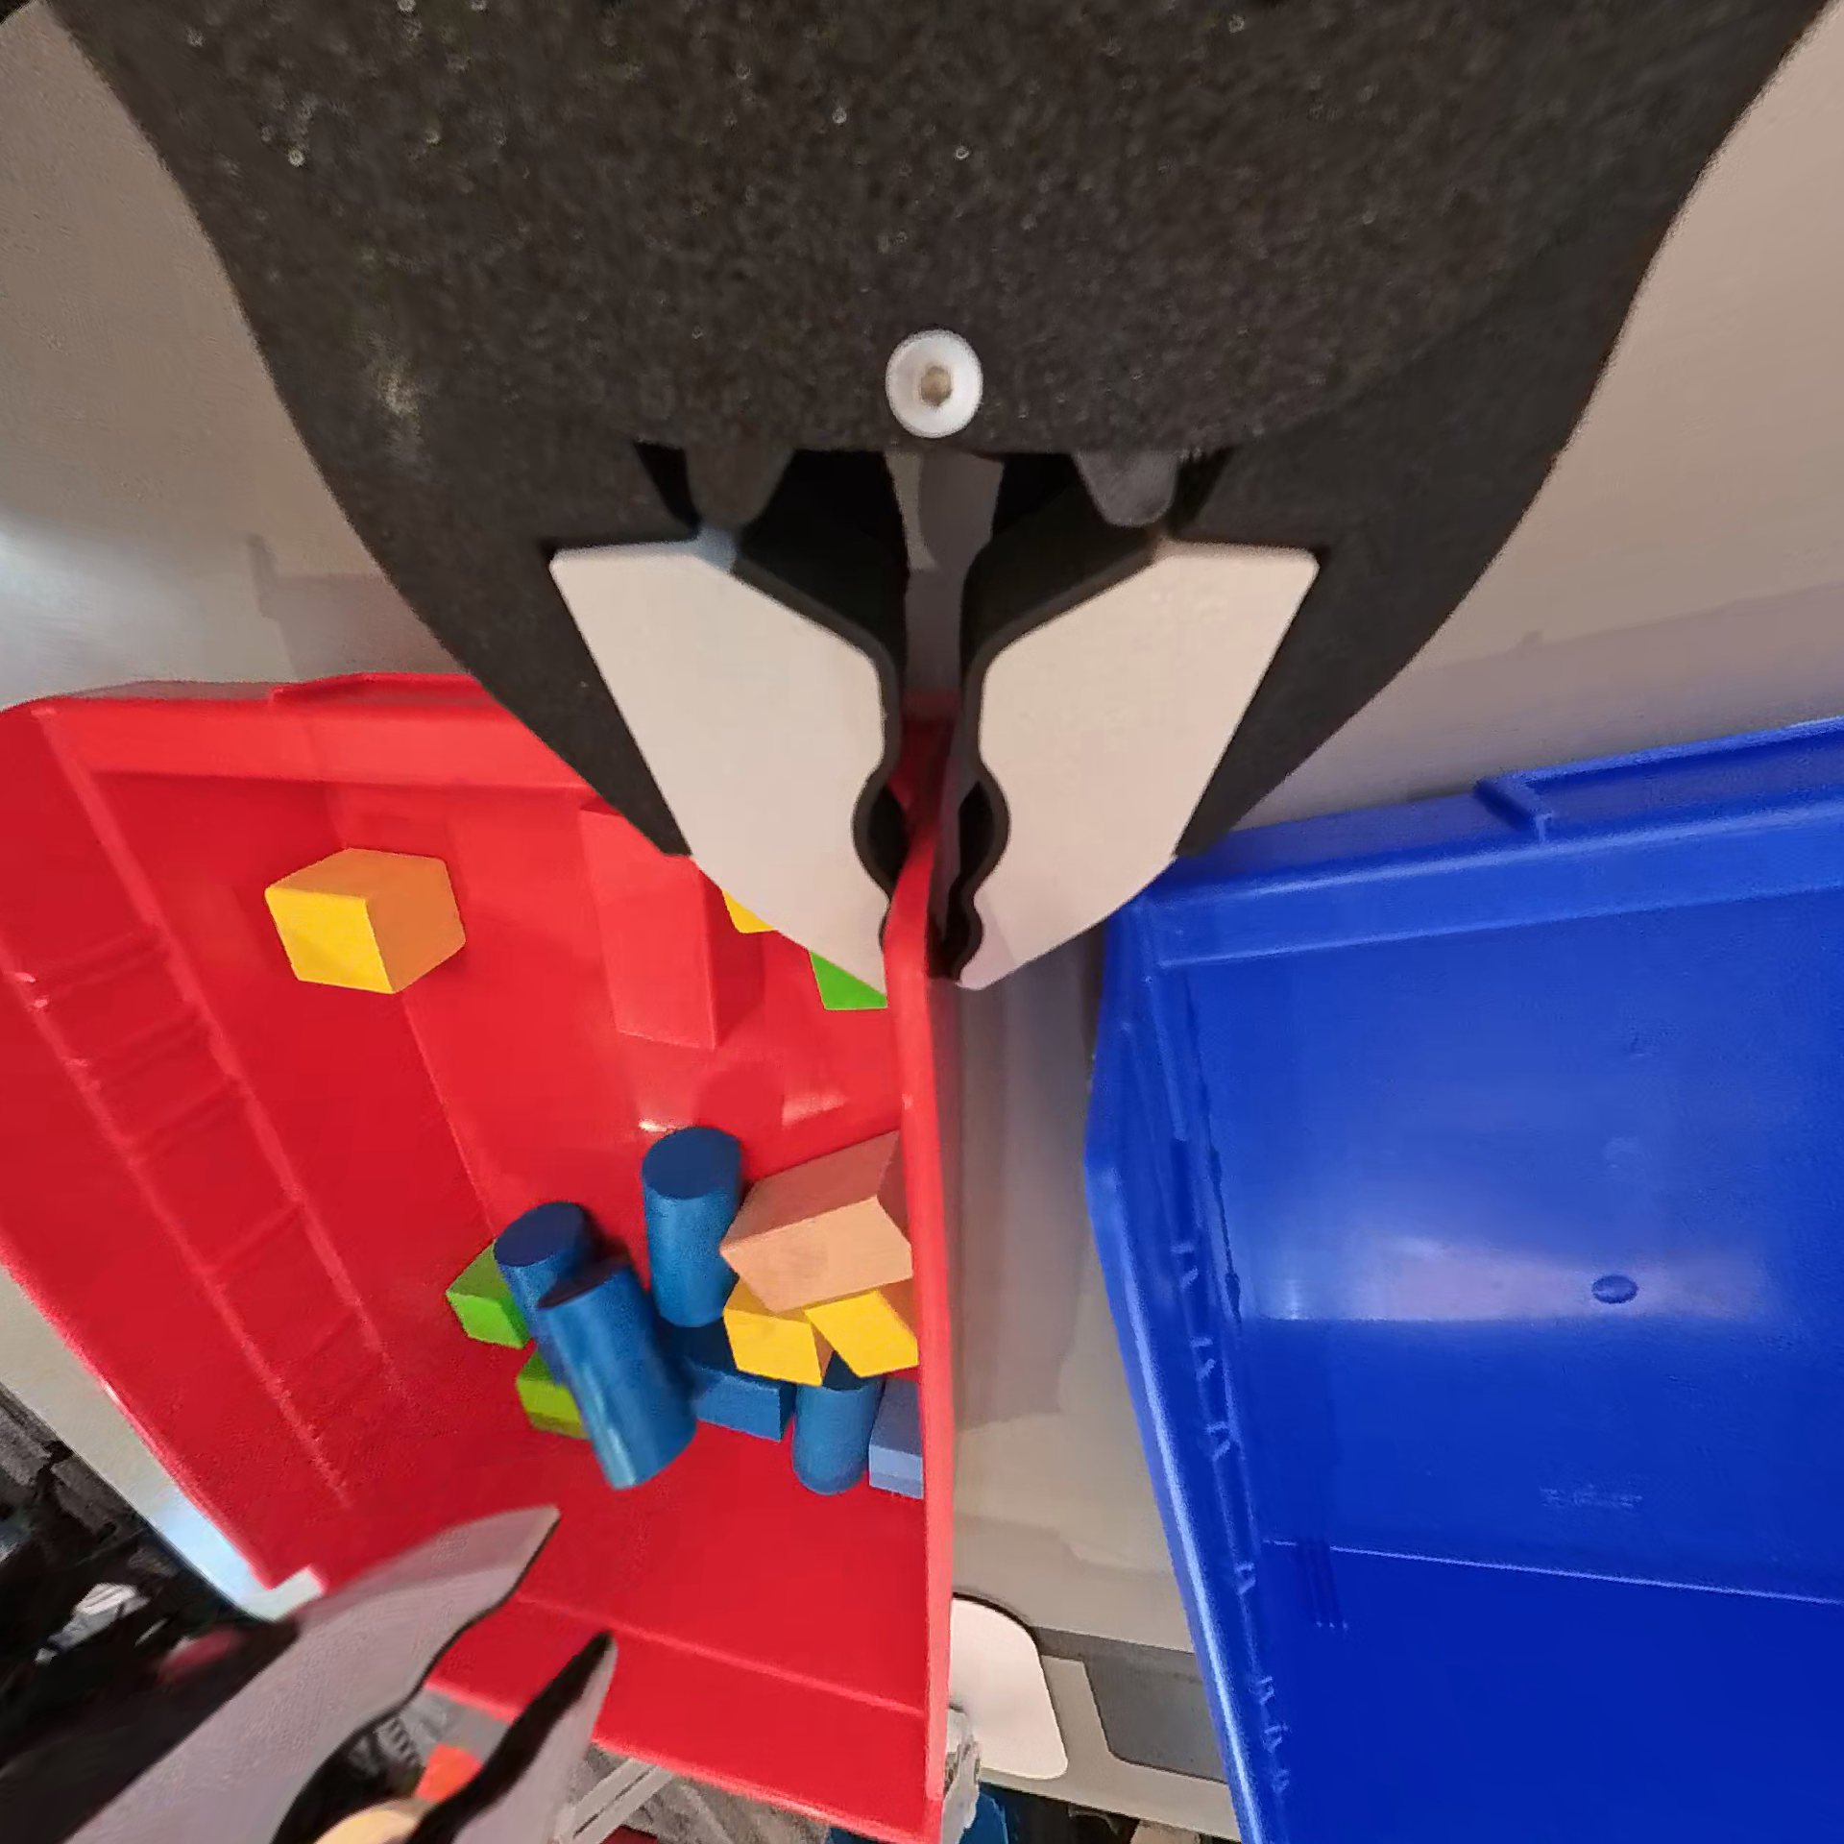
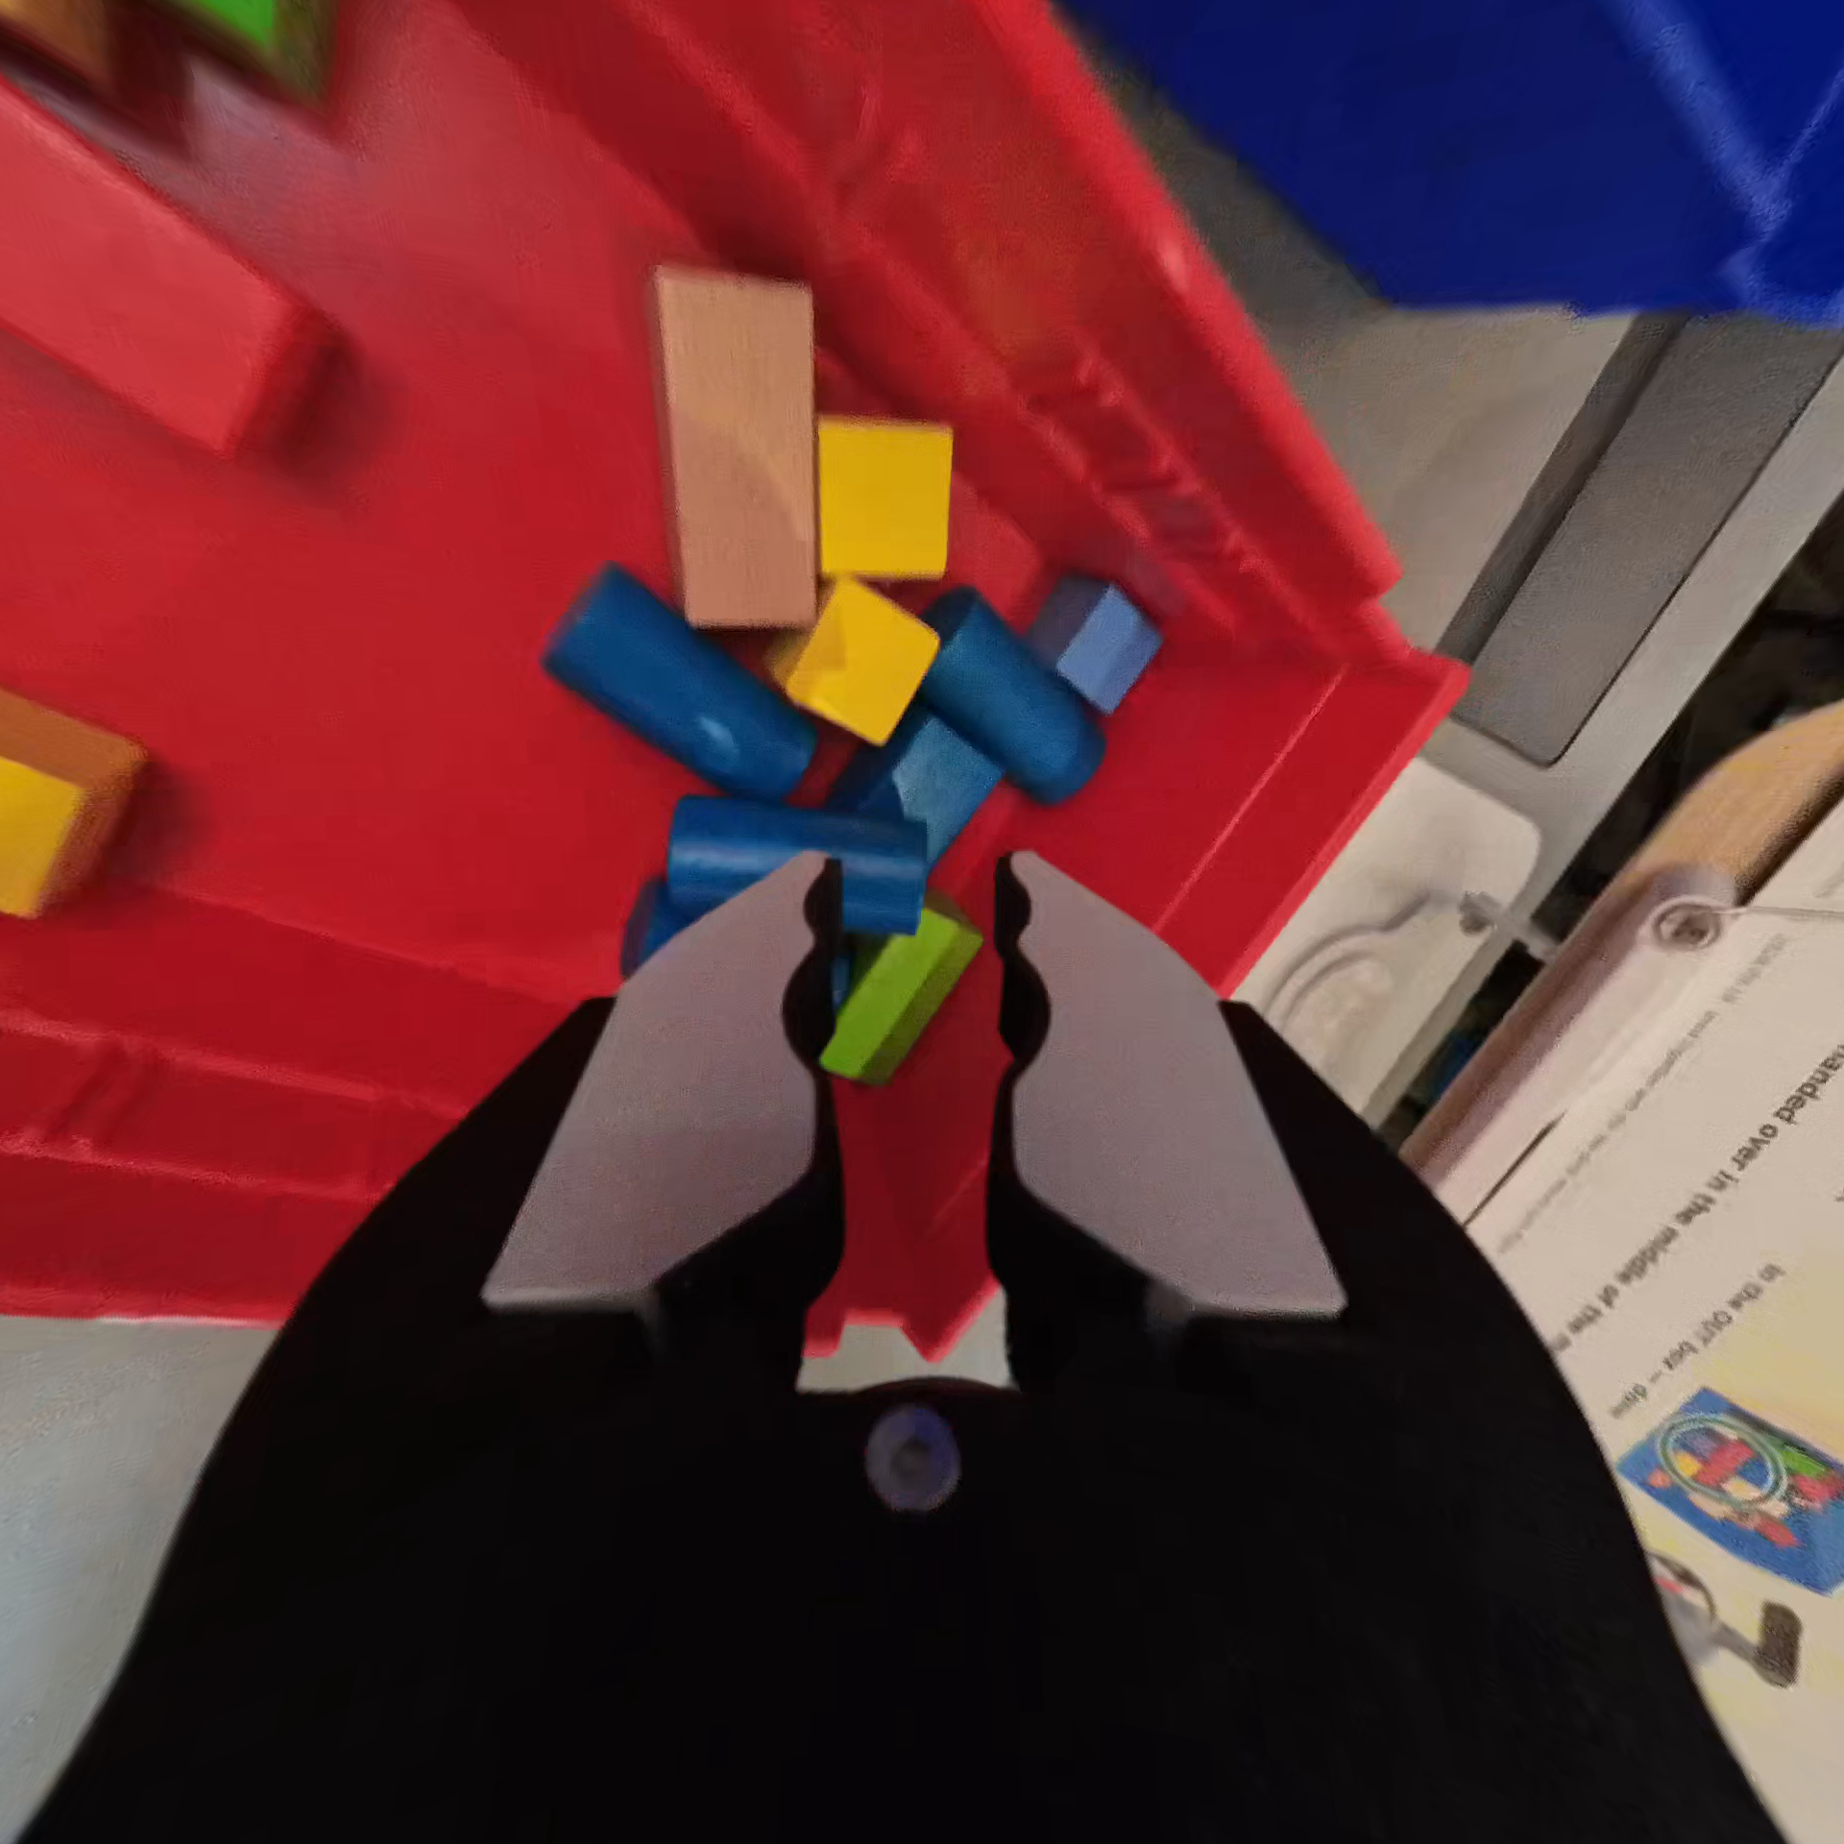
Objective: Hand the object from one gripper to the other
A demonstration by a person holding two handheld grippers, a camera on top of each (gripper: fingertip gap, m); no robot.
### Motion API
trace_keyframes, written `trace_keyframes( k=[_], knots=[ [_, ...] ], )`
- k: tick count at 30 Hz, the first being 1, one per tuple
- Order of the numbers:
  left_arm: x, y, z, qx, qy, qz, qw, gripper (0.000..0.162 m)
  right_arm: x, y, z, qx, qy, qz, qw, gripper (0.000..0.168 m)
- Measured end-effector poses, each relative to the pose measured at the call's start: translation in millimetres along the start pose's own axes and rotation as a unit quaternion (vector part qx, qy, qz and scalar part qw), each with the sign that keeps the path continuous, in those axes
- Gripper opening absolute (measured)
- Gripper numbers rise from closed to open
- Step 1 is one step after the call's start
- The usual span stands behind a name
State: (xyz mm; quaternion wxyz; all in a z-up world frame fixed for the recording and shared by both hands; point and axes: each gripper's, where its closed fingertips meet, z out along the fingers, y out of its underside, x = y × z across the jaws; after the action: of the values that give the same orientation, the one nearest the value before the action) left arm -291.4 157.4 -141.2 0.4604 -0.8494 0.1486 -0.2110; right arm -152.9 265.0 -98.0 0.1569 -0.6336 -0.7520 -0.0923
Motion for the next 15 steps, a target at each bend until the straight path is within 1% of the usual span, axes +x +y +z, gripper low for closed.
trace_keyframes(
  k=[1,3,5,6,8,10,11,12,13,14,15],
  knots=[
    [0.1,0.1,0.0,0.0,0.0,0.0,1.0,0.005,-7.0,-17.5,-8.5,0.05,-0.016,0.006,0.999,0.031],
    [0.0,0.0,0.0,0.0,0.0,-0.002,1.0,0.005,-40.2,-59.3,-18.1,0.147,-0.08,0.007,0.986,0.04],
    [0.1,0.0,-0.1,0.001,0.0,-0.002,1.0,0.005,-86.0,-91.5,-18.1,0.202,-0.167,-0.008,0.965,0.041],
    [0.1,0.0,0.0,0.001,0.0,-0.002,1.0,0.005,-102.4,-102.5,-12.8,0.214,-0.188,-0.016,0.959,0.04],
    [0.1,0.0,0.0,0.001,0.0,-0.002,1.0,0.005,-121.7,-115.1,5.2,0.211,-0.206,-0.024,0.955,0.041],
    [0.2,0.0,0.0,0.001,-0.002,-0.001,1.0,0.005,-127.9,-125.6,26.1,0.199,-0.204,-0.009,0.958,0.05],
    [0.1,0.0,-0.1,0.0,-0.002,-0.001,1.0,0.005,-125.9,-129.4,34.7,0.195,-0.199,0.002,0.96,0.049],
    [-0.1,-0.1,-0.1,0.0,-0.002,-0.002,1.0,0.005,-121.6,-135.9,33.4,0.217,-0.192,0.008,0.957,0.047],
    [0.0,0.0,-0.1,0.0,-0.002,-0.001,1.0,0.005,-115.7,-138.8,32.8,0.23,-0.185,0.026,0.955,0.05],
    [0.0,0.0,-0.1,0.0,-0.003,-0.001,1.0,0.005,-117.6,-129.6,36.7,0.199,-0.201,0.034,0.959,0.049],
    [-0.1,0.0,-0.1,0.0,-0.003,0.0,1.0,0.005,-117.4,-122.0,36.9,0.187,-0.201,0.034,0.961,0.061]
  ],
)
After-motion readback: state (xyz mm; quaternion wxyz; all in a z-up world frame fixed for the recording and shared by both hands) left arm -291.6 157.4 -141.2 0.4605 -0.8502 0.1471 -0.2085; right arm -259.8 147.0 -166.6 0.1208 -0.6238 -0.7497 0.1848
